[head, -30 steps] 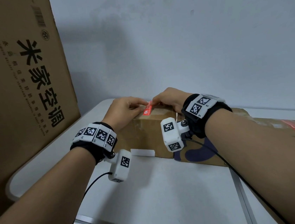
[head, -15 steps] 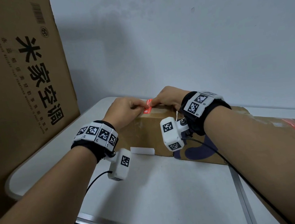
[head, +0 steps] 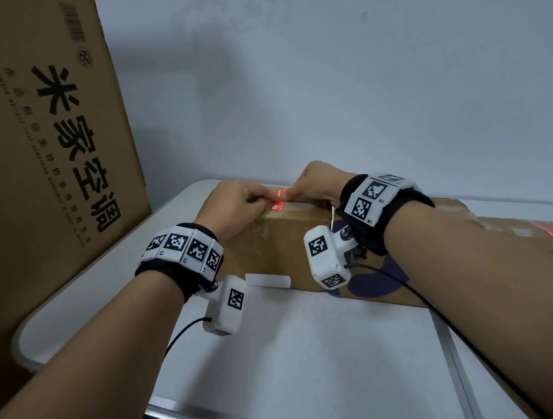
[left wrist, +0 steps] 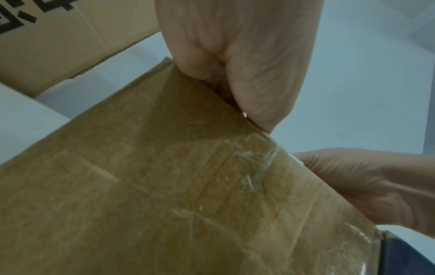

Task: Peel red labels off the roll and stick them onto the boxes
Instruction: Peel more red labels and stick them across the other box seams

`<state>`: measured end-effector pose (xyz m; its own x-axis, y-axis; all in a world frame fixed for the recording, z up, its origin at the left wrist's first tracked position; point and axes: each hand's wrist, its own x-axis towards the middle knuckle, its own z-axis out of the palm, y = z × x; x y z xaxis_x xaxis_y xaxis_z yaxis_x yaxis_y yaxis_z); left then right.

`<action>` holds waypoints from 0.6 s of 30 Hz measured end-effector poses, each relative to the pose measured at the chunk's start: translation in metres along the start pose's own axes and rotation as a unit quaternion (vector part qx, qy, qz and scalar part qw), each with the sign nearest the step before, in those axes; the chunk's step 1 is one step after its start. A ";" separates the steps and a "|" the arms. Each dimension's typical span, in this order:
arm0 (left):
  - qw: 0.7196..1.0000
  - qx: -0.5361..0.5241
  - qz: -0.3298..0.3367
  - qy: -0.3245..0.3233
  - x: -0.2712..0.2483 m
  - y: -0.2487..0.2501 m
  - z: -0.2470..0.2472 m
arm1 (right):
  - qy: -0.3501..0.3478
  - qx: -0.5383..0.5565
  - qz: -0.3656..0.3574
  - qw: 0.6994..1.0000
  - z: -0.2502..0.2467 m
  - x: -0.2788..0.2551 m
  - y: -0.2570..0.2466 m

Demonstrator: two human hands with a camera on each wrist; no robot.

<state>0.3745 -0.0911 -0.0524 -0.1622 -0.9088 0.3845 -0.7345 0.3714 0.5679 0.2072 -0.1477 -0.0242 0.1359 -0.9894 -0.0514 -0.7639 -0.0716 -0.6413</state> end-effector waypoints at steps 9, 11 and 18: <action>1.000 0.012 -0.008 -0.002 0.001 -0.002 0.001 | 0.059 -0.052 -0.019 0.997 0.004 0.006 -0.001; 1.000 0.013 -0.010 -0.003 0.001 -0.002 0.001 | 0.074 -0.042 -0.021 0.996 0.005 0.007 0.001; 1.000 0.018 -0.009 -0.015 0.004 0.000 -0.003 | 0.105 -0.022 -0.073 0.992 0.010 0.004 0.010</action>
<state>0.3763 -0.0941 -0.0487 -0.1669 -0.9209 0.3523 -0.7603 0.3477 0.5486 0.2063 -0.1510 -0.0380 0.1161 -0.9722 0.2035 -0.7730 -0.2171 -0.5961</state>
